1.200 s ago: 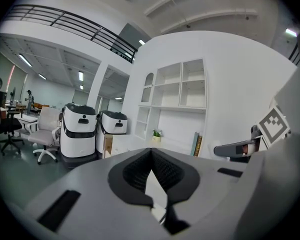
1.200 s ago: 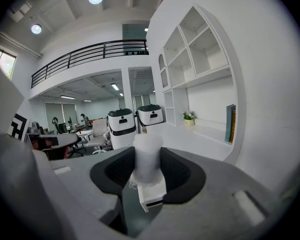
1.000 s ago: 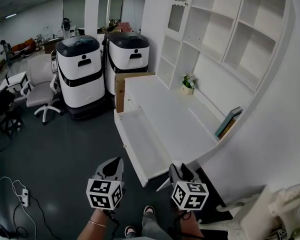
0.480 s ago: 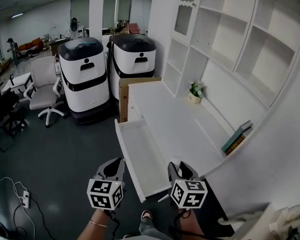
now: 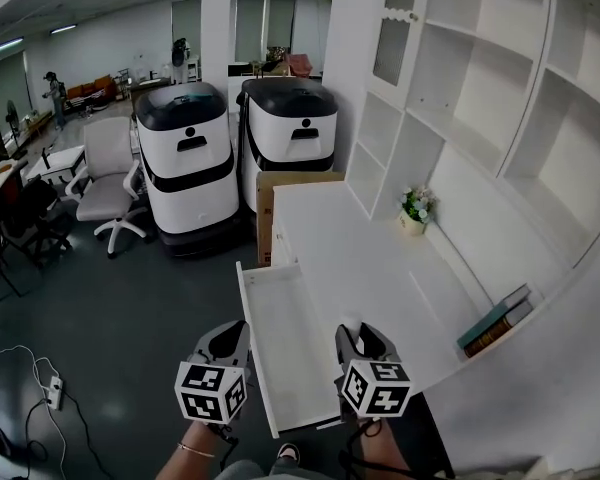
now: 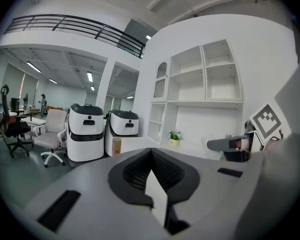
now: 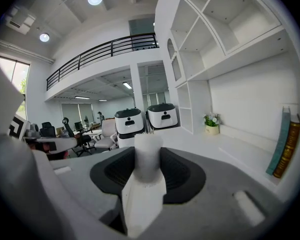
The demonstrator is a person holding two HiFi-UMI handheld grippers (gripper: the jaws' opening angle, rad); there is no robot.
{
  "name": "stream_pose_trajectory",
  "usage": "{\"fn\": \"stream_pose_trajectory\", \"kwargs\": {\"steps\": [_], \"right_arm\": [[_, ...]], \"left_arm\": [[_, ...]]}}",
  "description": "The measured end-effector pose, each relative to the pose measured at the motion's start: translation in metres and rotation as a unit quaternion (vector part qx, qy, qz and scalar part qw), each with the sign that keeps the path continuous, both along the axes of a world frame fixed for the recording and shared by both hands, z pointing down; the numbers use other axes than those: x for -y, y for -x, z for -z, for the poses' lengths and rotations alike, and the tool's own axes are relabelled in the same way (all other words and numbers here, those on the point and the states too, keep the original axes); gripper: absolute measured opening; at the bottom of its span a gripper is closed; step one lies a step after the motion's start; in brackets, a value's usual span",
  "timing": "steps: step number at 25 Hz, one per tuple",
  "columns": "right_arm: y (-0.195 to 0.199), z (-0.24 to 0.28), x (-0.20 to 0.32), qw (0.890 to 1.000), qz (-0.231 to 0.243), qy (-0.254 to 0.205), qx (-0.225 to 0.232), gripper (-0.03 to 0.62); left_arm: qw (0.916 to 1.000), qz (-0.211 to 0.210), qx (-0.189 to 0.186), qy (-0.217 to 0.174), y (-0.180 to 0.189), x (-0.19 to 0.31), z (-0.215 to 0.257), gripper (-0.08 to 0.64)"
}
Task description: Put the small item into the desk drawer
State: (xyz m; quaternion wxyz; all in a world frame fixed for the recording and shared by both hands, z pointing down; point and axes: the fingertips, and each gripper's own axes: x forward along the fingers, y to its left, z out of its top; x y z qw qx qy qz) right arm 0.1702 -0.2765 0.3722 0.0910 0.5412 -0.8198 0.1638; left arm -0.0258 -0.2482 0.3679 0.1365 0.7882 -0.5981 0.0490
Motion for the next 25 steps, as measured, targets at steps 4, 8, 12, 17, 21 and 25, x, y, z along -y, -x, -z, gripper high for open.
{"fn": "stream_pose_trajectory", "kwargs": {"steps": [4,8,12,17,21,25], "right_arm": [[0.002,-0.009,0.024,1.0,0.01,0.012,0.004,0.163],[0.013,-0.026,0.04,0.999,0.023,0.033,0.003,0.163],[0.027,-0.037,0.051,0.999,0.026,0.045,-0.002,0.163],[0.032,-0.044,0.062,0.998,0.024,0.056,-0.013,0.163],[0.033,-0.053,0.066,0.997,0.019,0.069,-0.015,0.163],[0.036,-0.066,0.067,0.996,0.019,0.083,-0.016,0.163]], "left_arm": [[0.9998,0.011,0.007,0.012,0.002,0.02,-0.008,-0.002],[0.9996,0.014,0.004,0.026,0.01,0.039,-0.023,-0.002],[0.9993,0.005,-0.008,0.037,0.015,0.059,-0.035,-0.002],[0.9985,0.008,-0.024,0.048,0.025,0.074,-0.045,-0.002],[0.9979,0.009,-0.02,0.061,0.029,0.079,-0.056,-0.002],[0.9972,0.015,-0.022,0.071,0.036,0.081,-0.065,-0.002]]}}
